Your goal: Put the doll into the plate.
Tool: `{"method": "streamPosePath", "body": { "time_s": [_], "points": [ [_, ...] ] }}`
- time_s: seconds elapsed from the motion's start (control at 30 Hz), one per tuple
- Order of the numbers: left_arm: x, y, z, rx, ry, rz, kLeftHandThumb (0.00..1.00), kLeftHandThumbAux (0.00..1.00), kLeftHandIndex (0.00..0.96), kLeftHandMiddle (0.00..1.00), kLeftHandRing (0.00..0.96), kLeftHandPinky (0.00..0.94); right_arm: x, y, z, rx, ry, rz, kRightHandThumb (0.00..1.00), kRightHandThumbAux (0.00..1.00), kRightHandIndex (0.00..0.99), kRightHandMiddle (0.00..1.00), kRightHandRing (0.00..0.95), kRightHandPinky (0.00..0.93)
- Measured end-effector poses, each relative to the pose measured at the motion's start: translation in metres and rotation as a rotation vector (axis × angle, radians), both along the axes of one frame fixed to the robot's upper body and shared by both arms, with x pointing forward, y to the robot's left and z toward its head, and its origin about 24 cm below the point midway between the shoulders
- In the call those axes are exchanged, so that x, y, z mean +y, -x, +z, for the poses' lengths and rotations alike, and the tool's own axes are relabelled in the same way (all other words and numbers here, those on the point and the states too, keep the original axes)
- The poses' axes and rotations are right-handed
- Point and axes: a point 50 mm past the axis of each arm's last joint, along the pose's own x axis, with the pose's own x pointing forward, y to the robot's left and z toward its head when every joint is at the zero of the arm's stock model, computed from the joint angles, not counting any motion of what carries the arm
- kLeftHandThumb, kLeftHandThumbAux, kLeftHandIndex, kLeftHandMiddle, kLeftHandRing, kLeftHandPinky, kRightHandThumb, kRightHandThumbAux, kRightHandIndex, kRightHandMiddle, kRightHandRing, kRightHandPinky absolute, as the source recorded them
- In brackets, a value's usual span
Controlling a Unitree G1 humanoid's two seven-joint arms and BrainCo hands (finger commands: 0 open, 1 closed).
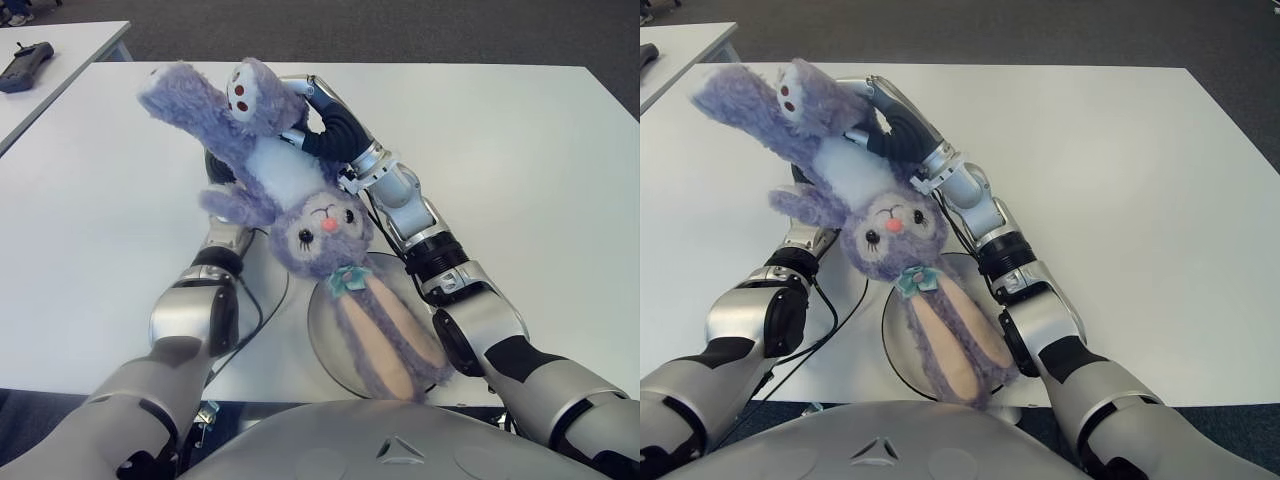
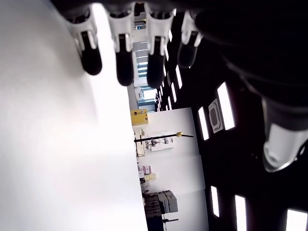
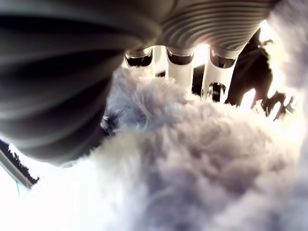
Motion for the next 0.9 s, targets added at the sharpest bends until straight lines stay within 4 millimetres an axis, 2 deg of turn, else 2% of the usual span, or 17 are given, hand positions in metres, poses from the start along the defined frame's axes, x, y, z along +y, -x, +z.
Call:
{"method": "streamPosePath", "body": {
  "time_s": [0.13,0.6,0.9],
  "points": [
    [0.0,0.0,0.0,0.0,0.0,0.0,0.0,0.546,0.134,0.2,0.171,0.133,0.0,0.0,0.001,-0.005,-0.021,-0.009,0.704,0.716,0.439,0.833,0.834,0.834],
    [0.001,0.0,0.0,-0.001,0.013,0.009,0.0,0.541,0.13,0.193,0.162,0.134,-0.002,0.0,0.001,-0.014,-0.031,-0.029,0.702,0.716,0.439,0.836,0.835,0.831],
    [0.001,0.0,0.0,-0.001,0.014,0.01,0.0,0.547,0.123,0.18,0.149,0.117,-0.01,-0.001,0.002,-0.036,-0.025,-0.039,0.702,0.717,0.439,0.844,0.84,0.84]
  ]
}}
